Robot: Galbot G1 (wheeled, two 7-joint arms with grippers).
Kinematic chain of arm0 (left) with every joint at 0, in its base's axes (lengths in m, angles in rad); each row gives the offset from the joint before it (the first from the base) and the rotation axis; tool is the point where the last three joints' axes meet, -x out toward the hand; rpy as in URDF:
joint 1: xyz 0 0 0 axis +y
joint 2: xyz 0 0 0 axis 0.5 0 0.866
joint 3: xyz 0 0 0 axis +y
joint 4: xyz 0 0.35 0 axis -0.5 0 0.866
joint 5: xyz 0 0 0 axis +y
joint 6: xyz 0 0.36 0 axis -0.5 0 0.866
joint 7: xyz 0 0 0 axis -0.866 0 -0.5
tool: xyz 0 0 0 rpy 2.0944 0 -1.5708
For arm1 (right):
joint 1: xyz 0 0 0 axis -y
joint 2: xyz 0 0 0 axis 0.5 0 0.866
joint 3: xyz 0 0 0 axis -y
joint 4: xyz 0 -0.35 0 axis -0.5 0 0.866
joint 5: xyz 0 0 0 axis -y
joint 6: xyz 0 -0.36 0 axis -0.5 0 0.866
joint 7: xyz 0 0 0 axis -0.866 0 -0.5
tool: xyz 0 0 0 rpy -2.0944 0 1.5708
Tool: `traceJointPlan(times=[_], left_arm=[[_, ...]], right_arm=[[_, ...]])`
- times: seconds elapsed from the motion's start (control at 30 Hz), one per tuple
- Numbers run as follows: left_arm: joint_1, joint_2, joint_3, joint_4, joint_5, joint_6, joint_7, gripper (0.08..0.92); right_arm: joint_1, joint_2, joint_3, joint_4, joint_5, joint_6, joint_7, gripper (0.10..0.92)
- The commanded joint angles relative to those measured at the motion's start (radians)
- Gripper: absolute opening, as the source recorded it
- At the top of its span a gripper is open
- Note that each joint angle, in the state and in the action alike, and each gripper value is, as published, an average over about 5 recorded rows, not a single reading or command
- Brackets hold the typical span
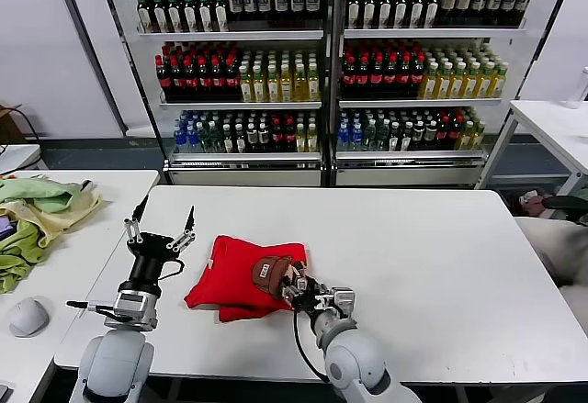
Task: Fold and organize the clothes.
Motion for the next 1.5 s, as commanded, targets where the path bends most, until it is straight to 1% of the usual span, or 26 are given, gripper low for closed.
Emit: traceJointPlan(times=[0.03,0.17,0.27,0.33,0.4,0.47,0.57,0.67,0.77,0.87,1.0,1.27,1.33,1.43,1.5], left_arm=[[-0.047,0.016,-0.026,0.100,0.354,-0.273,-0.024,0.823],[-0.052,0.020,-0.021,0.095,0.368,-0.293,-0.040,0.823],[-0.056,0.021,-0.026,0.096,0.326,-0.307,-0.028,0.823],[-0.065,0.021,-0.033,0.104,0.292,-0.322,-0.013,0.823],[-0.075,0.020,-0.037,0.114,0.271,-0.337,0.003,0.823],[-0.086,0.019,-0.036,0.125,0.262,-0.351,0.015,0.823],[-0.100,0.014,-0.022,0.134,0.262,-0.361,0.021,0.823],[-0.112,0.003,-0.005,0.143,0.256,-0.370,0.033,0.823],[-0.122,-0.007,0.017,0.150,0.209,-0.373,0.056,0.823],[-0.120,-0.012,0.049,0.139,0.104,-0.319,0.062,0.823],[-0.107,-0.014,0.078,0.109,0.000,-0.214,0.060,0.823],[-0.121,-0.019,0.092,0.098,-0.058,-0.127,0.055,0.823],[-0.121,-0.017,0.084,0.090,-0.081,-0.096,0.076,0.823],[-0.130,-0.015,0.056,0.079,-0.197,-0.041,0.117,0.823],[-0.146,-0.017,0.041,0.081,-0.263,-0.007,0.120,0.823]], right_arm=[[0.030,0.035,-0.031,-0.048,0.084,0.000,0.022,0.543],[0.017,-0.012,-0.008,0.022,0.045,-0.011,0.006,0.431],[-0.008,-0.112,0.053,0.123,0.017,-0.022,-0.056,0.344],[-0.031,-0.202,0.119,0.188,-0.003,-0.024,-0.145,0.284],[-0.055,-0.298,0.206,0.223,-0.048,-0.025,-0.285,0.228],[-0.075,-0.385,0.317,0.216,-0.129,-0.024,-0.459,0.189],[-0.071,-0.450,0.448,0.141,-0.229,-0.022,-0.651,0.154],[-0.036,-0.445,0.489,0.048,-0.279,-0.012,-0.709,0.147],[-0.006,-0.406,0.448,-0.017,-0.346,0.027,-0.664,0.153],[-0.006,-0.370,0.410,-0.044,-0.374,0.078,-0.599,0.204],[-0.034,-0.350,0.423,-0.017,-0.374,0.117,-0.547,0.315],[-0.062,-0.351,0.487,0.074,-0.396,0.243,-0.497,0.548],[-0.036,-0.340,0.492,0.059,-0.414,0.265,-0.474,0.609],[0.018,-0.322,0.496,0.007,-0.441,0.287,-0.444,0.696],[0.059,-0.306,0.494,-0.037,-0.449,0.306,-0.428,0.746]])
